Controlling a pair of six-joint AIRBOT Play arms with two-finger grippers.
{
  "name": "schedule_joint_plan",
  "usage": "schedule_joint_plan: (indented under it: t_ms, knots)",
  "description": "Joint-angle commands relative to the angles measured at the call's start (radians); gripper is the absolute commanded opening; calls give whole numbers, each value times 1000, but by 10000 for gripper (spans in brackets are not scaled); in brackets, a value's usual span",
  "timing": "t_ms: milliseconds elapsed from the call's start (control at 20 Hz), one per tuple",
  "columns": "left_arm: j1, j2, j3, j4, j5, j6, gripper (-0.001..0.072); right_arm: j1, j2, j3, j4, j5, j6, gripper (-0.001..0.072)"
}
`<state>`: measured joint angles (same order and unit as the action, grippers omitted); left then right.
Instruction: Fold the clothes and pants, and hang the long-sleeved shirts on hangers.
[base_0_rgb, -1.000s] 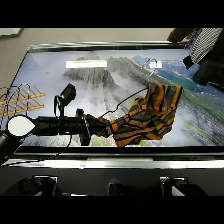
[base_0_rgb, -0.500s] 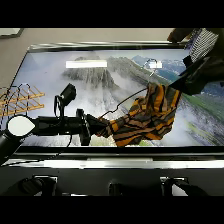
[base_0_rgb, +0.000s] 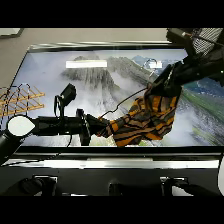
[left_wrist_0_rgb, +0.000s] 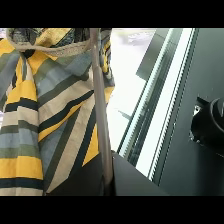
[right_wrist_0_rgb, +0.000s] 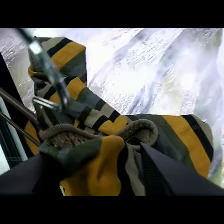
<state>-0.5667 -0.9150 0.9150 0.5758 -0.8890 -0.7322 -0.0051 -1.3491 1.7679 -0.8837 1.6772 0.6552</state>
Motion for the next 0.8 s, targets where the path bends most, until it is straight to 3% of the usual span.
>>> schedule_joint_plan:
  t_ms: [0, 50, 100, 200, 300, 400, 450, 650, 750]
  knots:
    - [0, 0, 1, 0, 0, 0, 21, 16, -37, 0, 14, 28, -9, 333]
    - [0, 0, 1, 0, 0, 0, 22, 16, -37, 0, 19, 52, -18, 163]
    - [0, 0, 1, 0, 0, 0, 23, 16, -33, 1, 23, 87, -32, 37]
    - [0, 0, 1, 0, 0, -1, 72, 16, -14, 1, 2, 112, -45, 31]
    - [1, 0, 1, 3, 8, -42, 332, 16, 24, 1, -39, 112, -46, 29]
    - [13, 2, 1, 55, 21, -183, 670, 16, 68, 1, -77, 113, -43, 28]
    - [28, 4, 1, 112, 27, -294, 711, 16, 88, 1, -93, 113, -31, 28]
    - [192, 31, 1, 388, 23, -743, 719, 16, 158, 1, -134, 125, -3, 28]
    - [292, 26, 0, 415, 39, -857, 719, 16, 185, 1, -134, 135, 28, 28]
